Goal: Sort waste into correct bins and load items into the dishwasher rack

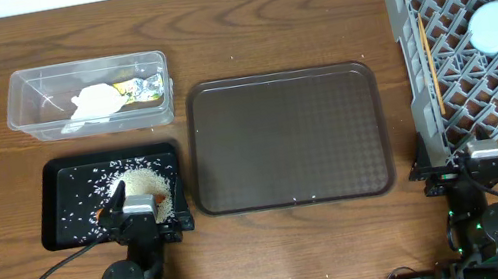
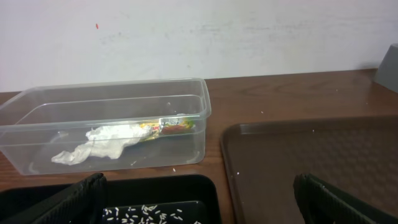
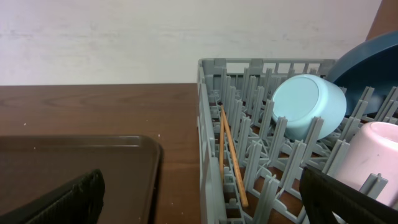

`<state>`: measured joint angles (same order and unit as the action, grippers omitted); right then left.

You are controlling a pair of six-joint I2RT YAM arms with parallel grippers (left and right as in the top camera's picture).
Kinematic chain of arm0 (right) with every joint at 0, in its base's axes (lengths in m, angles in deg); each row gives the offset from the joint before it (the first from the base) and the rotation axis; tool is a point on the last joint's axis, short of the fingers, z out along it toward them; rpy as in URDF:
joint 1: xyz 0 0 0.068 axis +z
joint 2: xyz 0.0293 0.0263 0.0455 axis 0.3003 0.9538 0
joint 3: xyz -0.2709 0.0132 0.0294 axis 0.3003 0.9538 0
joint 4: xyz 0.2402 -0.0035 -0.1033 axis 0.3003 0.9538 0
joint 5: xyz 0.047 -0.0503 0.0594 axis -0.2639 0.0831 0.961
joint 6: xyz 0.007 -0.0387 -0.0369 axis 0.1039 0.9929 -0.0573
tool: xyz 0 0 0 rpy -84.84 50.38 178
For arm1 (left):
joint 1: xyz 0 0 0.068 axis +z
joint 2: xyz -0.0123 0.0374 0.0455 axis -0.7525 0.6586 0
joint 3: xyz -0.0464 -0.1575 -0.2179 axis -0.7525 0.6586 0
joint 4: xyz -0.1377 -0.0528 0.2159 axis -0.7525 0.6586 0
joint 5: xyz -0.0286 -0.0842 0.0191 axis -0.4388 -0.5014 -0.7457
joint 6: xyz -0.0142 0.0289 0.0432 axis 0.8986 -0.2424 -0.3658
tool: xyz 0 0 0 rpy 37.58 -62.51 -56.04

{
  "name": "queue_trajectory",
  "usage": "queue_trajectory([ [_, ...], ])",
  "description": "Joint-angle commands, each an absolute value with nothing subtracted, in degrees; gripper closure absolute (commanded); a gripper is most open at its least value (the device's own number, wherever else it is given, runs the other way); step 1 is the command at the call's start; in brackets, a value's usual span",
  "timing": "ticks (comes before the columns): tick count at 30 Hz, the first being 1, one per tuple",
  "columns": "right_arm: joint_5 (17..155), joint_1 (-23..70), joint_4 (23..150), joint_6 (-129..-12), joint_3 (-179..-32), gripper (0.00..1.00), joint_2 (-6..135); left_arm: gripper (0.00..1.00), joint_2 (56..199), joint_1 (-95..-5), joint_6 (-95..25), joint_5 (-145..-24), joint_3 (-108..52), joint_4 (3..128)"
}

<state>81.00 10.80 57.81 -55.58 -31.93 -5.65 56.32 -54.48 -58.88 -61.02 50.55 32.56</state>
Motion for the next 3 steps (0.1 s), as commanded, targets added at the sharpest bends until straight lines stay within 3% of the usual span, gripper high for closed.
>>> queue_trajectory([
  [1, 80.41, 10.80, 58.10, -54.75, -31.87, 0.01, -6.09, 0.02, 55.93, -54.24, -58.59, -61.58, 51.51, 34.48],
  [3, 80.41, 10.80, 58.10, -54.75, -31.87, 0.01, -6.09, 0.02, 55.93, -54.24, -58.59, -61.58, 51.51, 34.48],
])
